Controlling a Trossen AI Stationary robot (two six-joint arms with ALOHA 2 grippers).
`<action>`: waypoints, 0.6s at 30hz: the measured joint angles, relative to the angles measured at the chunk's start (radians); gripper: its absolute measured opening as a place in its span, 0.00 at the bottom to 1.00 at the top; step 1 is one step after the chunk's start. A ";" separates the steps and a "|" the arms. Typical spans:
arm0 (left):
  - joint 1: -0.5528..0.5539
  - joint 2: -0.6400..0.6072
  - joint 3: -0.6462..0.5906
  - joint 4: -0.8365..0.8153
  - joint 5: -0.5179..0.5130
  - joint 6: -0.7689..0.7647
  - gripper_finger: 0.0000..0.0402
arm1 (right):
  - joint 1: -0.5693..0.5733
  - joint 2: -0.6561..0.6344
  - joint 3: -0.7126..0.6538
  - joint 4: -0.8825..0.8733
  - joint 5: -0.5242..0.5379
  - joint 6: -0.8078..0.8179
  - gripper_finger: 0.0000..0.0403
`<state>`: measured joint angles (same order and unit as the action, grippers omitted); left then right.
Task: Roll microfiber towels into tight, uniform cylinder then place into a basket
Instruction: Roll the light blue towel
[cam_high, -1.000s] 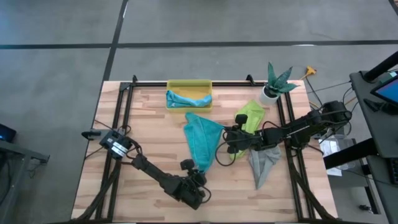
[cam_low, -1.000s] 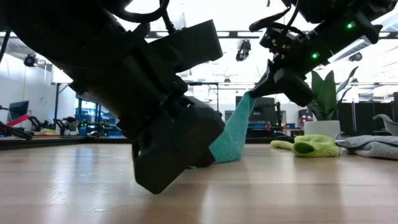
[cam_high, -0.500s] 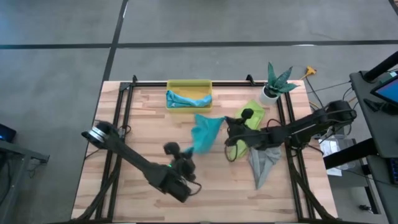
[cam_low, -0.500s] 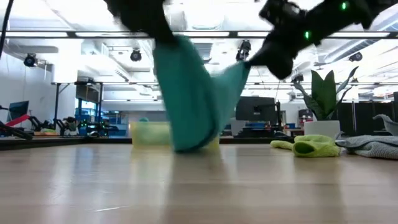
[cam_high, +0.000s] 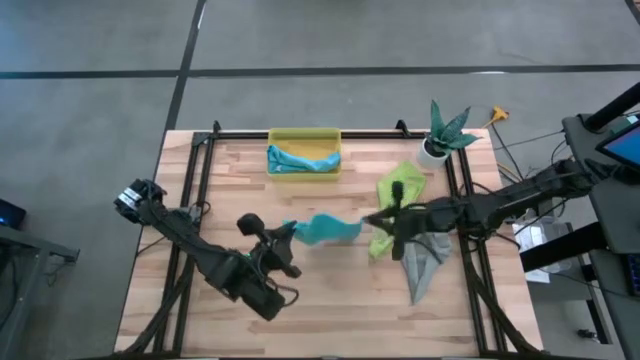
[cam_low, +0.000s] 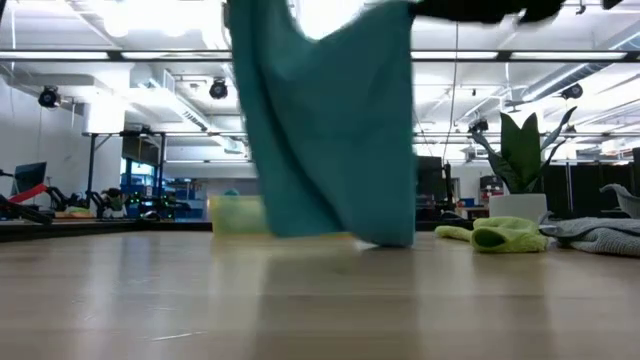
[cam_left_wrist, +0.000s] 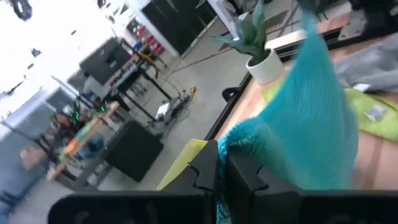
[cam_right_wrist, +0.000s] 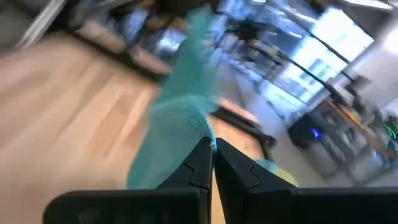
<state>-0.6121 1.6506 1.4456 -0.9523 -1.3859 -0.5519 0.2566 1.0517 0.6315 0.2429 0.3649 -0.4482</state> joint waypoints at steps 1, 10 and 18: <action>-0.003 0.005 0.000 0.001 -0.004 0.009 0.00 | 0.006 -0.012 0.000 0.005 0.102 0.045 0.02; -0.005 0.023 -0.002 0.001 0.000 -0.014 0.00 | 0.034 -0.023 -0.027 -0.081 0.329 0.042 0.02; -0.005 0.023 -0.002 -0.001 0.062 -0.018 0.00 | 0.034 -0.020 -0.028 -0.032 0.396 0.047 0.02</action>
<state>-0.6174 1.6737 1.4441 -0.9531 -1.3241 -0.5697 0.2905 1.0321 0.6037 0.2109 0.7605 -0.4014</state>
